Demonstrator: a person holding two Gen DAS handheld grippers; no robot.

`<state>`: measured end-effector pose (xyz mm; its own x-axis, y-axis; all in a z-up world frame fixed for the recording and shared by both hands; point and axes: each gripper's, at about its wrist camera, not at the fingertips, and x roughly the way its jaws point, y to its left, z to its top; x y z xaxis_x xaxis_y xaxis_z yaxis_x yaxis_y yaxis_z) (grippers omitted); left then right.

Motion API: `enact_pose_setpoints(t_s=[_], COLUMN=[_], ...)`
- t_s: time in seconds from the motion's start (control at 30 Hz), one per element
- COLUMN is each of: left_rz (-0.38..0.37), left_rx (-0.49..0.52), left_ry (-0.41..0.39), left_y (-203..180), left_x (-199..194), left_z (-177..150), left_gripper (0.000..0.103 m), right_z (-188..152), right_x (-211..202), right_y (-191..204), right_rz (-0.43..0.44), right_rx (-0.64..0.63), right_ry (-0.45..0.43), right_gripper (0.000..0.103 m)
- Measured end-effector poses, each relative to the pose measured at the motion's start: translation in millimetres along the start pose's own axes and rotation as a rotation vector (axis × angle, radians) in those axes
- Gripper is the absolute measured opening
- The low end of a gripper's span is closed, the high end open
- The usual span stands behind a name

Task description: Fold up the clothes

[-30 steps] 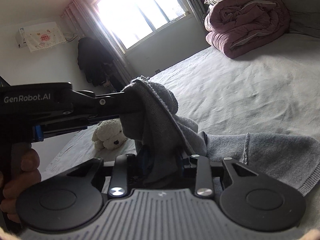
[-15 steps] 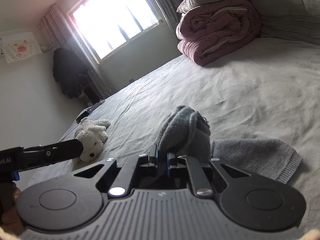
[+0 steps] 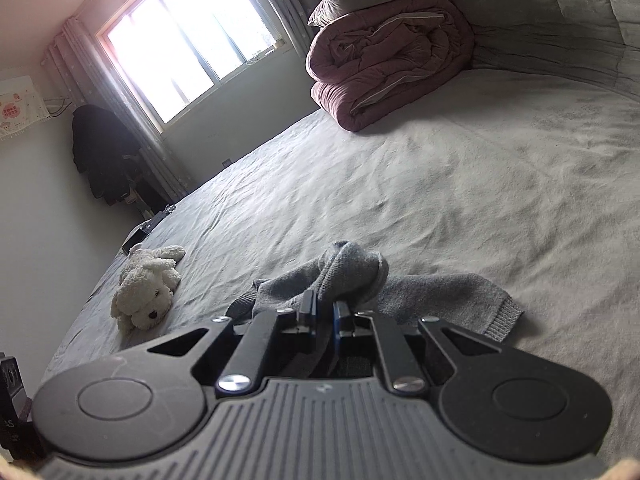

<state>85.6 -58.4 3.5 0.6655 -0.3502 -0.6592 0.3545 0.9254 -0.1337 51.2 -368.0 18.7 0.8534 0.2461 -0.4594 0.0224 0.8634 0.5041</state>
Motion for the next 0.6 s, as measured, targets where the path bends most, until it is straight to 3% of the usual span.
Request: enact_pose_setpoints(t_s=[0.3, 0.6], left_rz=[-0.031, -0.115], left_rx=[0.003, -0.038], left_ry=[0.026, 0.045], left_y=[-11, -17], left_x=[15, 28], left_z=[-1, 11], left_gripper=[0.071, 0.072], right_z=[0, 2], right_x=[-13, -17], right_y=[-33, -64], right_rz=[-0.071, -0.161], right_rx=[0.016, 0.057], right_ry=[0.008, 0.022], right_gripper=[0.009, 0.007])
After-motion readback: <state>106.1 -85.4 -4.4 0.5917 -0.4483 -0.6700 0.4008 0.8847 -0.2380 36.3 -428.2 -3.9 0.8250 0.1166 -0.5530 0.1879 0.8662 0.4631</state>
